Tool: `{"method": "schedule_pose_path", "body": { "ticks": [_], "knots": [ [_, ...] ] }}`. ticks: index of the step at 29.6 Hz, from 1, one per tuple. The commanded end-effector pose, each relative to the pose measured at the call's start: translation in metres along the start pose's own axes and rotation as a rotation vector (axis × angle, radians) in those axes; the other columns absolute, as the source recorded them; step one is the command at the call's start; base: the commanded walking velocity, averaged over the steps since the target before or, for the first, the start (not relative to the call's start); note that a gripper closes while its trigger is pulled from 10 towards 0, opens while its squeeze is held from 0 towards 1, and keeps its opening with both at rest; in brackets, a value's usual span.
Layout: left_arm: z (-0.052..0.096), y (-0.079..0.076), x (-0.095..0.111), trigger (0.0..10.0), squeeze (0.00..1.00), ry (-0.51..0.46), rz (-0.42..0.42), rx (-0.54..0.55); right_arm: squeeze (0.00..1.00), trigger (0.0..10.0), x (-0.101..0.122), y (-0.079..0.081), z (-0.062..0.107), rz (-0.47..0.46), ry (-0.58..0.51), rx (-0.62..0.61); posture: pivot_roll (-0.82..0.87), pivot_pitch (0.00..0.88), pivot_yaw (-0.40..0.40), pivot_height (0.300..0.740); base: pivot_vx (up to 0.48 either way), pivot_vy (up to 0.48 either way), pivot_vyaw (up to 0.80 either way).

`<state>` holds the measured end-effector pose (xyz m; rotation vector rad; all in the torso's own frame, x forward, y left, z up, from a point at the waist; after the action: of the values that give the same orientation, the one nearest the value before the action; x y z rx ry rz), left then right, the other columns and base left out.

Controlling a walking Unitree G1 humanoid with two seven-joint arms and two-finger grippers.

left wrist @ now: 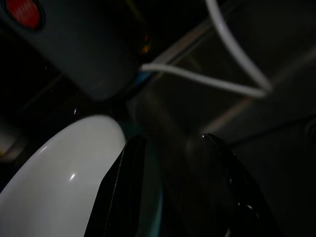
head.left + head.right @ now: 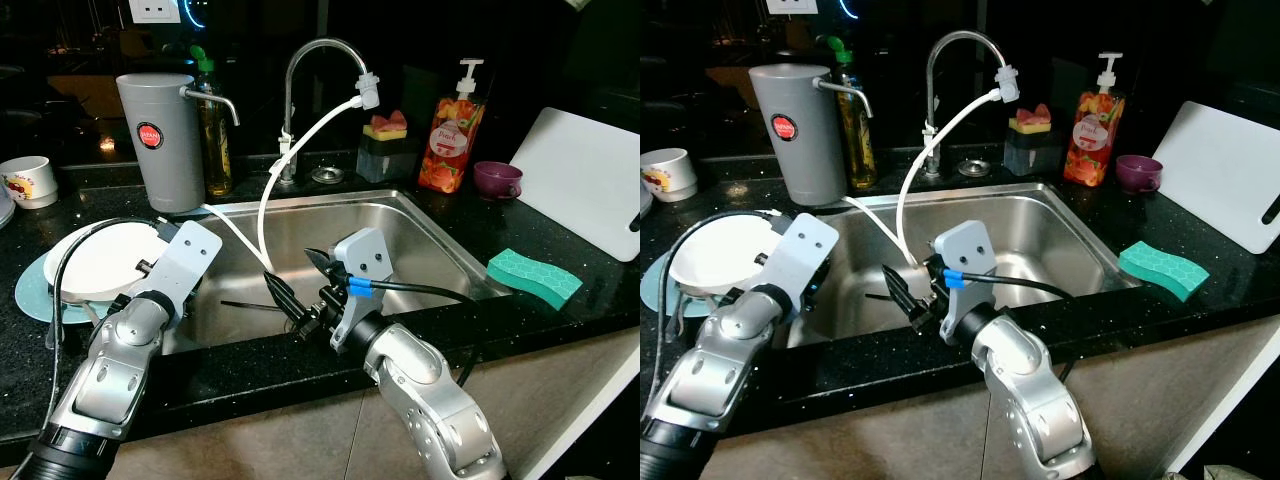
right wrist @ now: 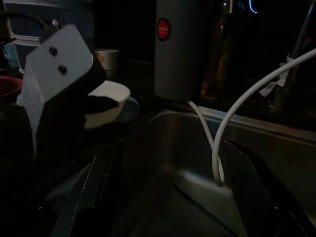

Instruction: Kitchen organization

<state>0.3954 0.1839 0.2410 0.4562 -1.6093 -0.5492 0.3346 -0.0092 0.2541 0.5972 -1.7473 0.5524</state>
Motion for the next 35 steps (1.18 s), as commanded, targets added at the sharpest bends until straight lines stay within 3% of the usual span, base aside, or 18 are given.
{"method": "schedule_pose_path", "body": {
  "ticks": [1, 5, 7, 11, 15, 19, 25, 27, 29, 33, 34, 35],
  "knots": [
    [0.000, 0.000, 0.013, 10.0, 0.00, -0.054, 0.017, -0.004, 0.00, 10.0, 0.000, -0.002, 0.000, -0.007, -0.003, -0.006, 0.11, 0.081, -0.039, 0.740, 0.000, 0.000, 0.00],
    [0.007, -0.006, 0.045, 10.0, 0.00, -0.187, 0.065, -0.089, 0.00, 10.0, -0.001, -0.002, 0.000, -0.007, -0.002, -0.006, 0.11, 0.082, -0.040, 0.740, 0.000, 0.000, 0.00],
    [0.009, -0.007, 0.050, 10.0, 0.00, -0.210, 0.066, -0.113, 0.00, 10.0, -0.001, -0.002, 0.000, -0.007, -0.002, -0.006, 0.11, 0.082, -0.040, 0.740, 0.000, 0.000, 0.00],
    [0.020, 0.000, 0.065, 10.0, 0.00, -0.269, -0.018, -0.236, 0.00, 10.0, -0.001, -0.002, 0.000, -0.008, -0.002, -0.007, 0.11, 0.084, -0.039, 0.740, 0.000, 0.000, 0.00],
    [0.023, 0.007, 0.065, 10.0, 0.00, -0.271, -0.066, -0.258, 0.00, 10.0, -0.001, -0.002, 0.000, -0.009, -0.003, -0.008, 0.12, 0.085, -0.037, 0.740, 0.000, 0.000, 0.00],
    [0.029, 0.026, 0.057, 10.0, 0.00, -0.242, -0.165, -0.278, 0.00, 10.0, -0.001, -0.002, 0.000, -0.014, -0.004, -0.010, 0.12, 0.086, -0.032, 0.740, 0.000, 0.000, 0.00],
    [0.028, 0.036, 0.056, 10.0, 0.00, -0.237, -0.176, -0.241, 0.00, 10.0, -0.001, -0.002, 0.000, -0.014, -0.005, -0.011, 0.12, 0.086, -0.034, 0.740, 0.000, 0.000, 0.00],
    [0.021, 0.051, 0.057, 10.0, 0.00, -0.211, -0.146, -0.149, 0.00, 10.0, -0.002, -0.003, 0.000, -0.013, -0.005, -0.012, 0.12, 0.086, -0.034, 0.740, 0.000, 0.000, 0.00],
    [0.011, 0.073, 0.051, 10.0, 0.00, -0.141, -0.056, -0.012, 0.00, 10.0, -0.002, -0.003, 0.000, -0.012, -0.004, -0.014, 0.12, 0.086, -0.034, 0.740, 0.000, 0.000, 0.00],
    [0.008, 0.080, 0.034, 10.0, 0.00, -0.056, 0.061, -0.001, 0.00, 10.0, -0.001, -0.003, -0.001, -0.013, -0.007, -0.013, 0.12, 0.086, -0.034, 0.740, 0.000, 0.000, 0.00],
    [0.010, 0.079, 0.030, 10.0, 1.00, -0.039, 0.095, -0.031, 0.00, 10.0, -0.001, -0.003, -0.001, -0.012, -0.006, -0.013, 0.12, 0.083, -0.035, 0.740, 0.000, 0.000, 0.00],
    [0.011, 0.078, 0.027, 10.0, 1.00, -0.024, 0.117, -0.058, 0.00, 10.0, -0.001, -0.003, -0.001, -0.012, -0.005, -0.013, 0.12, 0.083, -0.035, 0.740, 0.000, 0.000, 0.00]
  ]
}}
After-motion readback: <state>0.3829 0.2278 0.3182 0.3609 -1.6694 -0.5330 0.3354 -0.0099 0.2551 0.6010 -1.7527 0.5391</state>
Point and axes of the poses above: a point about 5 cm out from each wrist's last joint towards the gripper, its own z axis pointing back from the gripper into the wrist, its own x axis along the axis of the wrist's last joint, y = z × x, the point moved 6 cm from there along -z, pointing out of the wrist towards the gripper, and after that the axes turned 3 degrees about -z, right-handed, at the moved point
